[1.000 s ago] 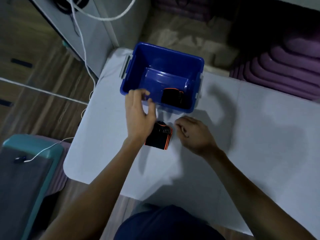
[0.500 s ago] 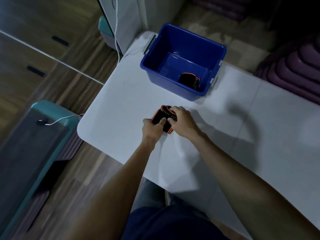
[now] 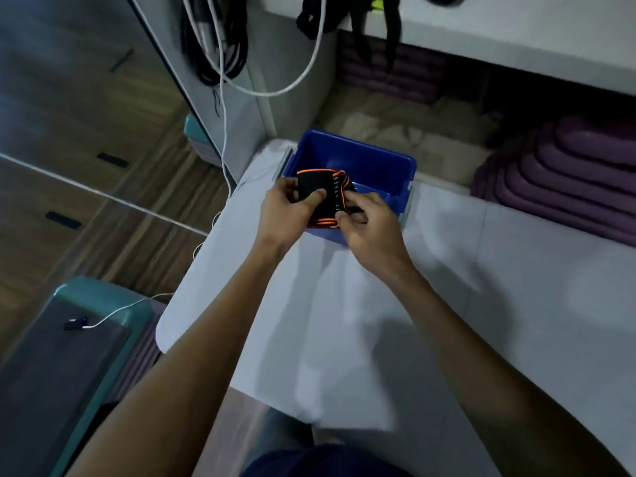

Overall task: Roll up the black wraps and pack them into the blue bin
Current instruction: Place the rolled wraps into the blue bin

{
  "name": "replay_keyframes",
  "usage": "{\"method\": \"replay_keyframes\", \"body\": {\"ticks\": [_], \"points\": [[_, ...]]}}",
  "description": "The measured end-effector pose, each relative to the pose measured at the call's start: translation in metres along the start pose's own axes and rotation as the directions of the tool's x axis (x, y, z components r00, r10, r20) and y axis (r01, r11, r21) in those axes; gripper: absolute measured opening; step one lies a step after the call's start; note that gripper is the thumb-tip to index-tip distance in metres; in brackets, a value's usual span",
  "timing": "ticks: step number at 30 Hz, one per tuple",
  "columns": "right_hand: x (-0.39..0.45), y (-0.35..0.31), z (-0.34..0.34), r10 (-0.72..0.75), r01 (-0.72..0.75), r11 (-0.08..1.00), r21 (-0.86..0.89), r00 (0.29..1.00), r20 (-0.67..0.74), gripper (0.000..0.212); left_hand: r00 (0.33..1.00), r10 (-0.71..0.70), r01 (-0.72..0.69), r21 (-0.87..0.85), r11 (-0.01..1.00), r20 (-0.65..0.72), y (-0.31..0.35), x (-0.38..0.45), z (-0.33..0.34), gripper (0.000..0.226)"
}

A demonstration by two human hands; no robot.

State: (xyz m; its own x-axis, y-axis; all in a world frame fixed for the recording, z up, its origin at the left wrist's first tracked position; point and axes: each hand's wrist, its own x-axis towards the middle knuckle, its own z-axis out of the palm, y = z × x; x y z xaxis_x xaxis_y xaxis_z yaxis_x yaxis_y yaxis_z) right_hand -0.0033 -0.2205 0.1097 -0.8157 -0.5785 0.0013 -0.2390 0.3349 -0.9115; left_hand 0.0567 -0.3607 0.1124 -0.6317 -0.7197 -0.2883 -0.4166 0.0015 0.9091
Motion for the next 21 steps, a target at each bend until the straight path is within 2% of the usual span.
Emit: {"method": "replay_keyframes", "body": {"ticks": [2, 4, 7, 9, 12, 17, 21], "points": [[0.029, 0.004, 0.007, 0.078, -0.079, 0.996, -0.029, 0.997, -0.014, 0.025, 0.998, 0.012, -0.02, 0.127, 0.992, 0.064, 0.009, 0.035, 0.002, 0.05], [0.049, 0.012, 0.012, 0.148, -0.148, 0.986, -0.073, 0.989, -0.007, 0.018, 0.99, 0.008, -0.048, 0.285, 0.957, 0.14, 0.01, 0.062, 0.006, 0.039], [0.075, 0.026, 0.024, 0.256, -0.237, 0.947, -0.218, 0.964, 0.064, 0.024, 0.964, -0.038, -0.115, 0.543, 0.832, 0.262, 0.002, 0.1, 0.013, 0.041], [0.088, 0.037, 0.034, 0.34, -0.295, 0.909, -0.296, 0.933, 0.114, 0.025, 0.947, -0.09, -0.136, 0.64, 0.757, 0.307, -0.004, 0.113, 0.02, 0.047], [0.102, 0.055, 0.047, 0.463, -0.419, 0.859, -0.295, 0.881, 0.096, 0.021, 0.933, -0.148, -0.138, 0.705, 0.696, 0.329, -0.01, 0.122, 0.034, 0.051], [0.107, 0.065, 0.054, 0.562, -0.496, 0.798, -0.342, 0.817, 0.127, 0.02, 0.885, -0.279, -0.125, 0.769, 0.627, 0.372, -0.029, 0.134, 0.049, 0.059], [0.109, 0.065, 0.052, 0.579, -0.52, 0.791, -0.321, 0.806, 0.123, 0.019, 0.841, -0.285, -0.248, 0.796, 0.553, 0.46, -0.025, 0.132, 0.049, 0.041]]}}
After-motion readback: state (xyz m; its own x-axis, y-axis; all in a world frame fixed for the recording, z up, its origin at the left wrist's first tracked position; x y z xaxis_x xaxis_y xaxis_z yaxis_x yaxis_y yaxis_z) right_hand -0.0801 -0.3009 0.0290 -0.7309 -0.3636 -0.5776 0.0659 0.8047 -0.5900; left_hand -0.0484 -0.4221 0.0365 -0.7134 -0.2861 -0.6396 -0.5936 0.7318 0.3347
